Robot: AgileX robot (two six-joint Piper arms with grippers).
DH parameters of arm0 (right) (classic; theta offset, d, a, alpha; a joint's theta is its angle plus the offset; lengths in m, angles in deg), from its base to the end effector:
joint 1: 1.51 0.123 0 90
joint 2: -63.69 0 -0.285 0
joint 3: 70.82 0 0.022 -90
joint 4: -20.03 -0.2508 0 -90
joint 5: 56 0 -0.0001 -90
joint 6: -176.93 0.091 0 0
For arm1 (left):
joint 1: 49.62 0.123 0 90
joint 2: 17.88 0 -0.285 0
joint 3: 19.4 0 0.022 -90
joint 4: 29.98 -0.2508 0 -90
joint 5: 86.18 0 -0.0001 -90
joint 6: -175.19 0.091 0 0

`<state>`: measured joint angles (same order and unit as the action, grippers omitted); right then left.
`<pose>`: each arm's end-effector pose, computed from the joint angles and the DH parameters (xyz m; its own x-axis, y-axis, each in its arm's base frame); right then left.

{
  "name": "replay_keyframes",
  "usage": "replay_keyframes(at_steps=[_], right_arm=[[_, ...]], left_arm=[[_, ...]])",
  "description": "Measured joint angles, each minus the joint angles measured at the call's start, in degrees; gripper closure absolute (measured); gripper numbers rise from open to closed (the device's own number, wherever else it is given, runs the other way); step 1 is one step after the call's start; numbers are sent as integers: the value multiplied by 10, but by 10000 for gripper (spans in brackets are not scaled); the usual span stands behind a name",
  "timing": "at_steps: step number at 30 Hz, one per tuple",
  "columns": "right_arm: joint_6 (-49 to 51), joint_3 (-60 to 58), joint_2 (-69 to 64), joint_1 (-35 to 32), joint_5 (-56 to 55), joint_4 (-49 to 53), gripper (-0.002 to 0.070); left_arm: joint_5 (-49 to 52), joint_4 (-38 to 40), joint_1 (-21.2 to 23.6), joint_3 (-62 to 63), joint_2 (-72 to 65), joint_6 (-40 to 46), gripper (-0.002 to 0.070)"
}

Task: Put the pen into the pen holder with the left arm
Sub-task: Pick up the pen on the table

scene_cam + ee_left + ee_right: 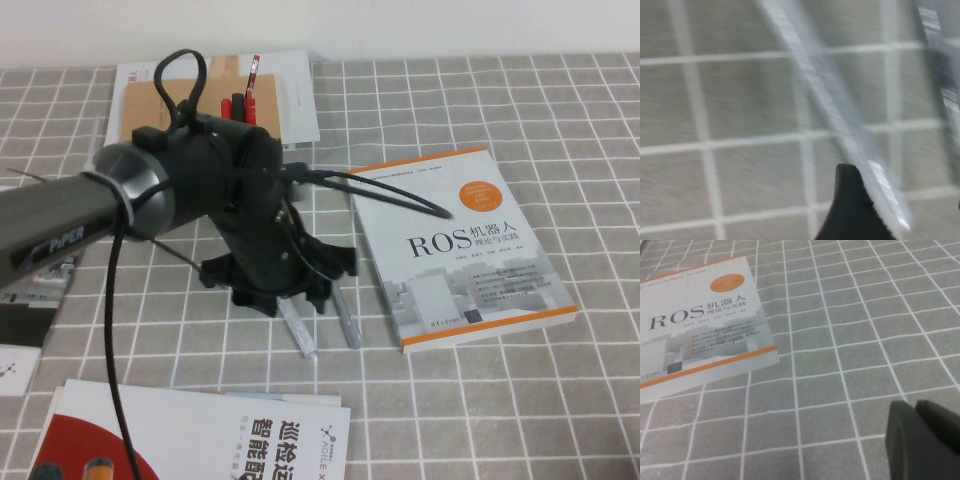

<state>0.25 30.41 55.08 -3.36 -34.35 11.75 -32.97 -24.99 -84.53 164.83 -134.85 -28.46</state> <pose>0.0539 0.0031 0.1697 -0.3200 0.2014 -0.9258 0.0440 0.9793 0.1978 0.3171 -0.2291 0.2123 -0.9730 0.1335 -0.1883 0.1662 0.9713 -0.1700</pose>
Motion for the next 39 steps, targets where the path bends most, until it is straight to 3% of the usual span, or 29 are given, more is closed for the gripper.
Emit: replay_keyframes(at_steps=[5, 22, 25, 32, 39], right_arm=[[0, 0, 0, 0, 0, 0, 691], [0, 0, 0, 0, 0, 0, 691], [0, 0, 0, 0, 0, 0, 691], [0, 0, 0, 0, 0, 0, 691], [0, 0, 0, 0, 0, 0, 691]], left_arm=[[10, -12, 28, 26, -42, -30, 284], [96, -20, 33, 145, -137, -38, 298], [102, -26, 33, 148, -139, -38, 343], [117, -43, 34, 148, -140, 0, 568], [121, -50, 33, 149, -140, 54, 566]])
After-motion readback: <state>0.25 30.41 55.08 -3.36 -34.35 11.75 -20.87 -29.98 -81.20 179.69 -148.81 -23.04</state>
